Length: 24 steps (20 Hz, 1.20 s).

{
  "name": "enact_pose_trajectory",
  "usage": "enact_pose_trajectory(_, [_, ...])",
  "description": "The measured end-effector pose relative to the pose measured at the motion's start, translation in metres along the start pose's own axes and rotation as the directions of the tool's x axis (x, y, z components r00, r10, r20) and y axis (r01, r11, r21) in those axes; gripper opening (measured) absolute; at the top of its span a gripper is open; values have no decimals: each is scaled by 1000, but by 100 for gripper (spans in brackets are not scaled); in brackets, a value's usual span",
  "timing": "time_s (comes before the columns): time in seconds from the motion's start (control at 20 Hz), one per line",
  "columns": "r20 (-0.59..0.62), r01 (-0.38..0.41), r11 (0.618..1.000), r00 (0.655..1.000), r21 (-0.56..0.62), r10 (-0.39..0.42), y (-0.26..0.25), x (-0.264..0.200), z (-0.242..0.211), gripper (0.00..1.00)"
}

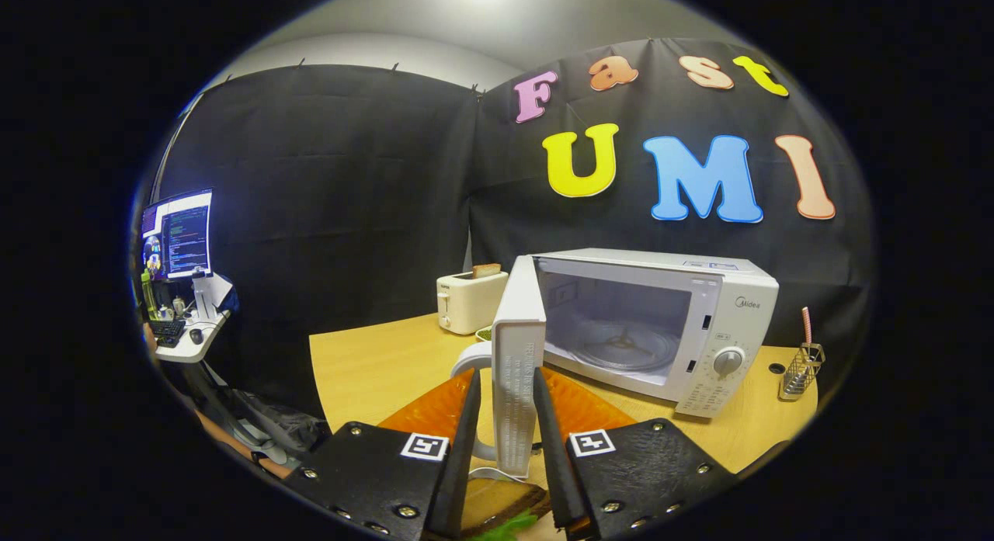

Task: Open the microwave, put the food inside, and close the microwave door.

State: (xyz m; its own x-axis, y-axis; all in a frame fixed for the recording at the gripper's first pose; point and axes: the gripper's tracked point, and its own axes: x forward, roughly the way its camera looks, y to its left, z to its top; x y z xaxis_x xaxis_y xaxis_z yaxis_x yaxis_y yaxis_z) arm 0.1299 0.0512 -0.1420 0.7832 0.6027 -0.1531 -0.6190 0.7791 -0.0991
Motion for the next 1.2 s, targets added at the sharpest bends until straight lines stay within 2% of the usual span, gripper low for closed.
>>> enact_pose_trajectory(0.6, [-11,-65,996,998,64,66,99,24,6,43])
enact_pose_trajectory(0.8, [-14,-97,995,995,28,97,139,43,10,43])
enact_pose_trajectory(1.2, [-20,-177,984,984,32,178,178,73,15,49])
